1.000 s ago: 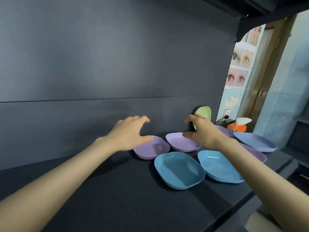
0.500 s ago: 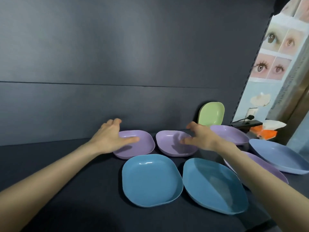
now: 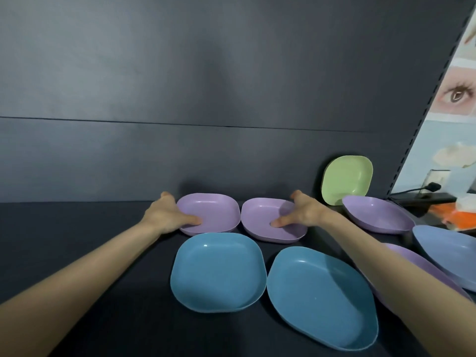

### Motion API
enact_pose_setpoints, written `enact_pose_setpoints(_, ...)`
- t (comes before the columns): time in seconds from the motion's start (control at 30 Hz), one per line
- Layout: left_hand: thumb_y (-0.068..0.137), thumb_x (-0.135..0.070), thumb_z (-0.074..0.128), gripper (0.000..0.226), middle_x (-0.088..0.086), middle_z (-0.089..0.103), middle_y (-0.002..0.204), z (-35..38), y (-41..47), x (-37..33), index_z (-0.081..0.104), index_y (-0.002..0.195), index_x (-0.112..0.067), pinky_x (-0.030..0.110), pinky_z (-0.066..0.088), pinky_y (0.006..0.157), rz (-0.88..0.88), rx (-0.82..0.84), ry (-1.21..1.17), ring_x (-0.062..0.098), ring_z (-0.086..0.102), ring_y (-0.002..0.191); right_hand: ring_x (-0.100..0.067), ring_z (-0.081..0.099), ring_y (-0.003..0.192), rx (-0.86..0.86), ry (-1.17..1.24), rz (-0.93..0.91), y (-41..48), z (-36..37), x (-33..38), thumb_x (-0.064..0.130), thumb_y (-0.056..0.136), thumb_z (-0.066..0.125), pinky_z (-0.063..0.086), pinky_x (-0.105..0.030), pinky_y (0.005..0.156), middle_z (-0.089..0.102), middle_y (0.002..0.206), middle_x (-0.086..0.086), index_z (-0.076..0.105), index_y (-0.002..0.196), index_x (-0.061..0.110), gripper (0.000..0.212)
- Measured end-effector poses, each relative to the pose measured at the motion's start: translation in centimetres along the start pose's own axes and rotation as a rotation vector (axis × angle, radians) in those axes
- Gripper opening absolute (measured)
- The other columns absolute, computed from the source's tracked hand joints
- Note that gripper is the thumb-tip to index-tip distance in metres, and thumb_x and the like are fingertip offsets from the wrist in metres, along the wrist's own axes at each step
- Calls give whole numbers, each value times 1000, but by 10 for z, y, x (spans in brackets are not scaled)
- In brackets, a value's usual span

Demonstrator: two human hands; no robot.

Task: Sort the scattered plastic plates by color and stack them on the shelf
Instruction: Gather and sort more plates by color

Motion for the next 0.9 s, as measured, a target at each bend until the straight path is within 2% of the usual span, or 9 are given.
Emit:
enact_pose_setpoints(0.1, 55, -36, 85, 64, 13, 65, 97, -4, 5, 6, 58, 100, 0, 32, 46, 59, -21, -15, -101, 27, 61, 82, -23, 49, 105, -64, 64, -27, 3, -7, 3, 37, 63, 85, 39, -28, 83, 51, 126, -8, 40, 129, 4, 86)
enact_pose_setpoints(0.2, 67, -19, 82, 37, 13, 65, 88, -8, 1, 4, 61, 90, 1, 34, 52, 59, 7, -73, -277, 28, 61, 74, -23, 48, 95, -201, 123, -100, -2, -19, 10, 30, 65, 85, 38, -28, 75, 54, 110, -5, 49, 119, 6, 70)
enact_pose_setpoints(0.3, 76, -10, 74, 13, 12, 64, 84, -17, -12, 0, 62, 78, -6, 26, 54, 45, 78, -150, -414, 25, 61, 67, -26, 54, 90, -310, 220, -192, -13, -30, 20, 24, 66, 84, 39, -28, 70, 59, 99, -5, 56, 109, 7, 54)
enact_pose_setpoints(0.37, 81, -10, 70, 8, 11, 65, 87, -28, -23, -1, 62, 82, -7, 25, 54, 43, 130, -230, -481, 26, 63, 71, -25, 56, 88, -388, 306, -242, -23, -35, 32, 22, 67, 83, 41, -28, 70, 61, 96, -3, 57, 108, 9, 50)
enact_pose_setpoints(0.43, 84, -10, 66, 11, 12, 66, 92, -41, -36, -1, 61, 94, -6, 30, 55, 48, 176, -300, -552, 29, 64, 78, -24, 58, 90, -432, 413, -296, -35, -38, 47, 21, 68, 82, 47, -31, 74, 62, 98, -2, 57, 109, 13, 48)
enact_pose_setpoints(0.57, 89, -7, 59, 18, 3, 61, 93, -68, -65, 2, 55, 106, -8, 19, 49, 39, 264, -378, -681, 14, 60, 77, -21, 59, 92, -431, 557, -410, -58, -33, 84, 18, 70, 81, 50, -34, 79, 61, 98, 4, 54, 103, 22, 44)
enact_pose_setpoints(0.7, 91, -7, 57, 20, -1, 61, 94, -95, -89, 19, 53, 109, -11, 22, 51, 42, 300, -412, -736, 17, 61, 82, -19, 60, 91, -391, 642, -490, -80, -19, 121, 16, 70, 81, 50, -32, 77, 61, 94, 10, 53, 103, 24, 44)
enact_pose_setpoints(0.8, 93, -12, 54, 19, 6, 65, 99, -116, -103, 41, 55, 111, -9, 27, 54, 46, 292, -407, -741, 24, 65, 85, -18, 63, 94, -343, 697, -533, -94, 1, 156, 16, 68, 82, 53, -36, 80, 63, 96, 12, 56, 104, 24, 45)
enact_pose_setpoints(0.9, 96, -20, 50, 18, 7, 67, 99, -136, -119, 62, 58, 110, -13, 29, 55, 50, 313, -388, -749, 21, 67, 80, -18, 63, 96, -290, 712, -567, -107, 24, 190, 16, 67, 82, 53, -38, 82, 63, 97, 12, 56, 105, 24, 47)
Point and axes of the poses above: each hand's wrist, its own y-axis towards the middle knuckle, its own z-axis out of the palm, x = y × z, the point moved 3 cm from there along y, towards the middle knuckle
